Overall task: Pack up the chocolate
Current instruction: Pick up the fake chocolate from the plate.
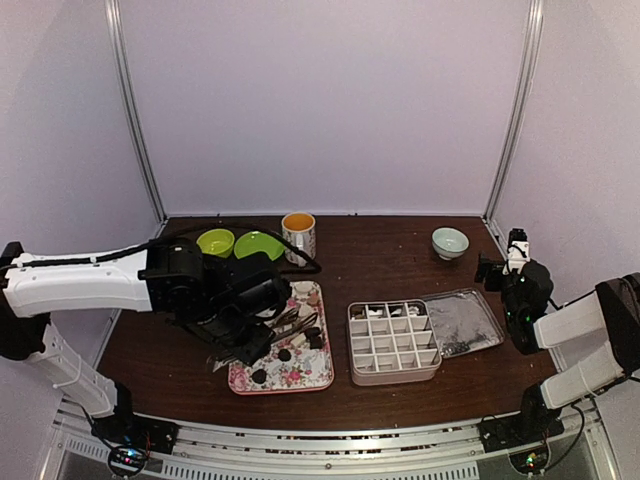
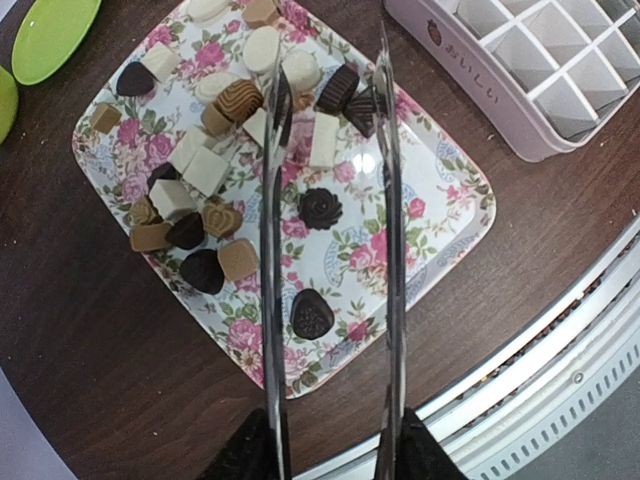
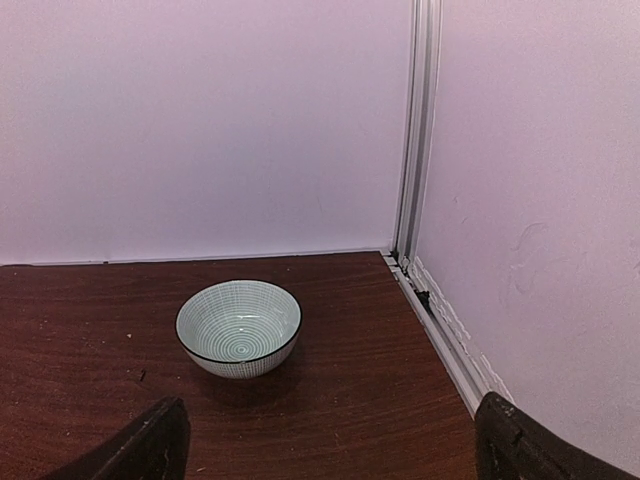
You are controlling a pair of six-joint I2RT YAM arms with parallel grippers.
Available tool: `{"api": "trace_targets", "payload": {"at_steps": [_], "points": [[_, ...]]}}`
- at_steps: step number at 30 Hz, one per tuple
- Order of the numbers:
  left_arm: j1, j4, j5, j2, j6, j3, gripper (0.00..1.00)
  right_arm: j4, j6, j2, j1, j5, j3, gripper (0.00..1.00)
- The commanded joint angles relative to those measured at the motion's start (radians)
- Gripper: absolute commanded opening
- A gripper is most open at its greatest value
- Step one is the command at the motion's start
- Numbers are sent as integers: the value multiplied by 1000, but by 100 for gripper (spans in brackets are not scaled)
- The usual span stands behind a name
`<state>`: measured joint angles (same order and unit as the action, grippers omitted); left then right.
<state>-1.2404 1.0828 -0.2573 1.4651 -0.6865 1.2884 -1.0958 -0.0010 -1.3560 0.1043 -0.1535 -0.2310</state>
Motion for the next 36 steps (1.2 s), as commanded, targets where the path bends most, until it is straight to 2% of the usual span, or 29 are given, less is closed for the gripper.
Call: {"api": "trace_targets", "payload": {"at_steps": [1, 15, 23, 29, 36], "points": [[6, 9, 14, 39, 6, 0, 41, -1, 1, -2, -8, -8, -12, 100], [6, 9, 2, 146, 28, 7, 41, -1, 1, -2, -8, -7, -12, 100], [6, 76, -36, 202, 42, 43, 38, 0, 0, -2, -8, -7, -11, 100], [6, 85, -53, 220, 37, 66, 25, -1, 1, -2, -8, -5, -11, 100], [4, 135, -82, 183, 37, 133, 21, -1, 1, -2, -7, -7, -12, 100]]}}
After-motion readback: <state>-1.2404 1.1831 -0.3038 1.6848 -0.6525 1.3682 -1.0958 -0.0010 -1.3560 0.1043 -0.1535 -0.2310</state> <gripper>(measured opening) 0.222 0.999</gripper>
